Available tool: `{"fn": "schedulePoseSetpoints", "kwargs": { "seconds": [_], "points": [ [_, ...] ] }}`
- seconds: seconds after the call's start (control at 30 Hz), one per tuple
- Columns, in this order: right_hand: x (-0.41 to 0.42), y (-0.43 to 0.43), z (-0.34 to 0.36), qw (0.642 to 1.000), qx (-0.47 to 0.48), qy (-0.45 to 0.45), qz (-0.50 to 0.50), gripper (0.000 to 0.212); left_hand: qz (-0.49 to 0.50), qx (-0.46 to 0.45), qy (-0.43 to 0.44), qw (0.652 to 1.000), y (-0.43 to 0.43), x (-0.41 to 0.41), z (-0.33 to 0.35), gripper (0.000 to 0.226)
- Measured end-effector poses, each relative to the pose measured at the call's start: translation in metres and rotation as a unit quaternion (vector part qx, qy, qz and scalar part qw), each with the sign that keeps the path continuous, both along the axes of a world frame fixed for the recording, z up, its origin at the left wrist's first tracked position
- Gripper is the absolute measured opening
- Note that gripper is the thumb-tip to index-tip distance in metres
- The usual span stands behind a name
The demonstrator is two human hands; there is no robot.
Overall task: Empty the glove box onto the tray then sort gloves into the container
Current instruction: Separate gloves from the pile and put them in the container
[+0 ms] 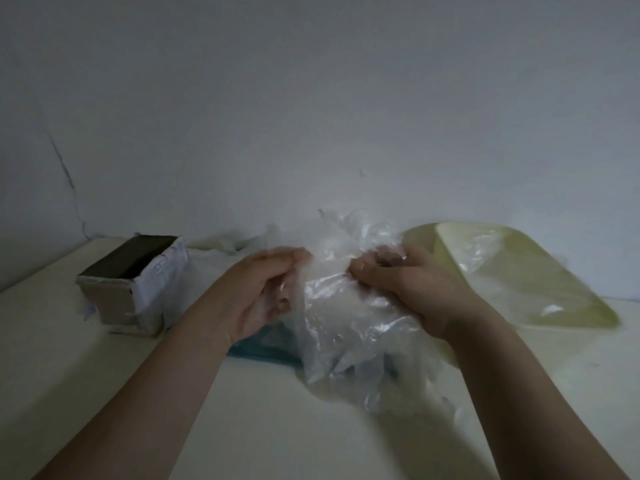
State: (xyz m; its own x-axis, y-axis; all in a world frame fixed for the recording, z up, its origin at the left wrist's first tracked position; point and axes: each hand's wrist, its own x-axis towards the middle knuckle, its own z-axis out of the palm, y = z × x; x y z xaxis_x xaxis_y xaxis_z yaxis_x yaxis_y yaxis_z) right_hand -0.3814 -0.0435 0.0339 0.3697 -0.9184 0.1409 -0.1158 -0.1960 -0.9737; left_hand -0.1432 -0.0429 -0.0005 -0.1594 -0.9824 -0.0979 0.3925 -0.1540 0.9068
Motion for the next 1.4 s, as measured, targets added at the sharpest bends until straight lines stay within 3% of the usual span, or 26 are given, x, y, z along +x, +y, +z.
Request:
{"fn": "schedulePoseSetpoints", "kwargs": {
  "seconds": [0.13, 0.23, 0.37, 0.47, 0.57, 0.7, 0.87, 0.97, 1.07, 1.2, 1.3, 1.4],
  "points": [
    [-0.024, 0.004, 0.016, 0.995, -0.037, 0.072, -0.052, 0.020, 0.019, -0.036, -0.052, 0.998, 0.003, -0.011, 0.008, 0.025],
    [-0.052, 0.007, 0.035, 0.986, -0.055, 0.120, -0.102, 0.025, 0.056, -0.033, -0.092, 0.994, -0.003, -0.021, 0.019, 0.036],
    [-0.103, 0.010, 0.063, 0.975, -0.065, 0.160, -0.142, 0.022, 0.069, -0.065, -0.179, 0.979, -0.011, -0.028, 0.032, 0.079],
    [-0.138, -0.003, 0.072, 0.955, -0.073, 0.227, -0.178, 0.020, 0.062, -0.094, -0.210, 0.971, -0.011, -0.044, 0.048, 0.049],
    [-0.162, -0.028, 0.067, 0.898, -0.113, 0.361, -0.225, 0.024, 0.070, -0.129, -0.233, 0.961, -0.010, -0.060, 0.066, 0.031],
    [-0.169, -0.062, 0.053, 0.841, -0.138, 0.455, -0.260, 0.028, 0.037, -0.176, -0.216, 0.960, -0.004, -0.074, 0.089, 0.046],
    [-0.164, -0.090, 0.028, 0.840, -0.098, 0.471, -0.251, 0.027, -0.078, -0.198, -0.150, 0.966, 0.008, -0.103, 0.119, 0.019],
    [-0.169, -0.097, 0.021, 0.840, -0.113, 0.473, -0.240, 0.008, -0.143, -0.203, -0.117, 0.961, 0.003, -0.128, 0.132, 0.018],
    [-0.180, -0.088, 0.042, 0.885, -0.094, 0.375, -0.260, 0.036, -0.183, -0.193, -0.130, 0.955, -0.021, -0.159, 0.134, 0.012],
    [-0.210, -0.074, 0.073, 0.873, -0.114, 0.332, -0.339, 0.075, -0.191, -0.134, -0.183, 0.955, -0.057, -0.203, 0.113, 0.015],
    [-0.219, -0.046, 0.086, 0.864, -0.149, 0.298, -0.377, 0.057, -0.136, -0.087, -0.252, 0.954, -0.082, -0.233, 0.090, 0.018],
    [-0.202, -0.013, 0.089, 0.896, -0.134, 0.335, -0.258, 0.038, -0.096, -0.060, -0.307, 0.945, -0.098, -0.256, 0.071, 0.019]
  ]
}}
